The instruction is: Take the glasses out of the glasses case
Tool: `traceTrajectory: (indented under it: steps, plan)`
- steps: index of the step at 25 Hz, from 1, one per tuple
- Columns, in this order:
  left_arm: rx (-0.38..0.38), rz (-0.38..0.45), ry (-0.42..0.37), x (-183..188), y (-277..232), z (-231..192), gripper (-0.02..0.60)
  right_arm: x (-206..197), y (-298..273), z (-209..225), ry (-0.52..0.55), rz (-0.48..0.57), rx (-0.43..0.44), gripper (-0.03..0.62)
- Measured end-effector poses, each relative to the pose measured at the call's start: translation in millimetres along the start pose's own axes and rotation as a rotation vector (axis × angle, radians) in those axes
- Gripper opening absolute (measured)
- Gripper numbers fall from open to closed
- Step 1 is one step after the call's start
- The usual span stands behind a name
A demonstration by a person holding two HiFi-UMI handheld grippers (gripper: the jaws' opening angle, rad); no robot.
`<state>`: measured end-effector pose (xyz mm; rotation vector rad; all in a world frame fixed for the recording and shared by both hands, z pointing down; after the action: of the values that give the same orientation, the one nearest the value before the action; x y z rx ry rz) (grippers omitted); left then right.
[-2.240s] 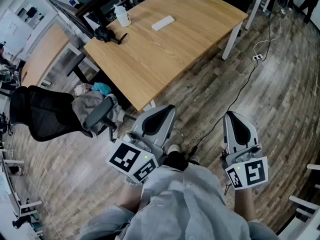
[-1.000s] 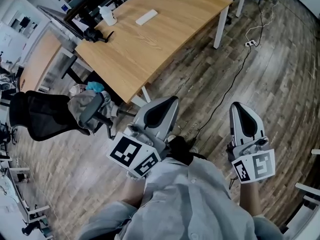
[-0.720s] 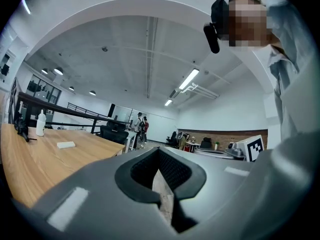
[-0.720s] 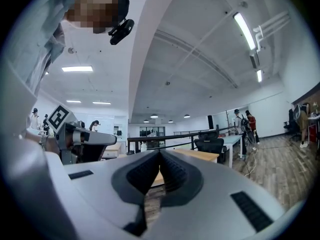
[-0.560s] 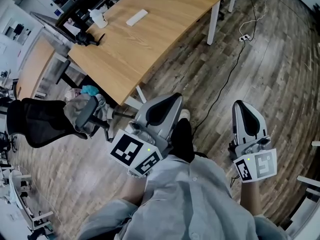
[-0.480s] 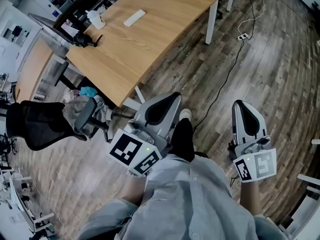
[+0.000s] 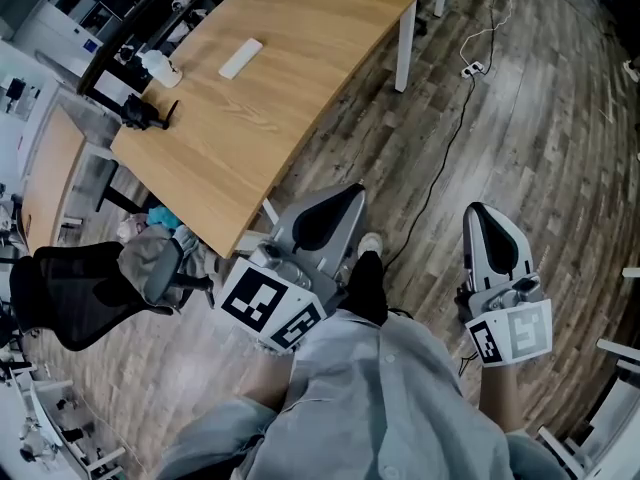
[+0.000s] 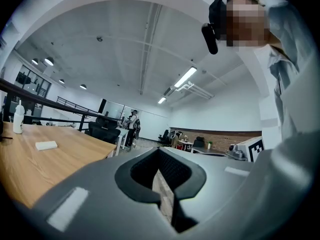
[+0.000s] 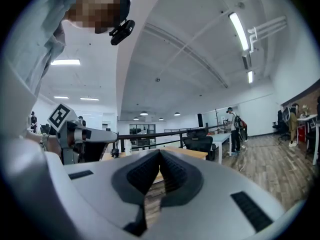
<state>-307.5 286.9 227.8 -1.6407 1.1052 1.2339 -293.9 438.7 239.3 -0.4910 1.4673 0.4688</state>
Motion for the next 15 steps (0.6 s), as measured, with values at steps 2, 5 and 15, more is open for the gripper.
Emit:
traceTrajectory:
  steps: [2, 5, 15]
  plan:
    - [0.0, -0.004, -0.001, 4.8, -17.1, -12.2, 0.005, 1.1, -16.5, 13.4, -0.007, -0.005, -0.003, 0.002]
    - [0.011, -0.006, 0.004, 12.4, -41.6, -34.7, 0.005, 4.6, -44.8, 31.7, -0.01, -0.008, 0.002, 0.002]
    - [0.041, 0.001, 0.029, 36.6, -122.5, -104.9, 0.005, 20.8, -139.8, 87.2, 0.01, -0.018, 0.032, 0.002]
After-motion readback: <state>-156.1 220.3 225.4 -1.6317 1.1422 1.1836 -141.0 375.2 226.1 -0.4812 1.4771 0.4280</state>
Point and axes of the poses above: the fingertips, and each gripper's own axes: y backward along the fingers, z to its right, x out of its top, the point moved 1 cm from there along y, backward along the fingers, and after that the axes turned 14 degrees about x, right-handed, at the moved point
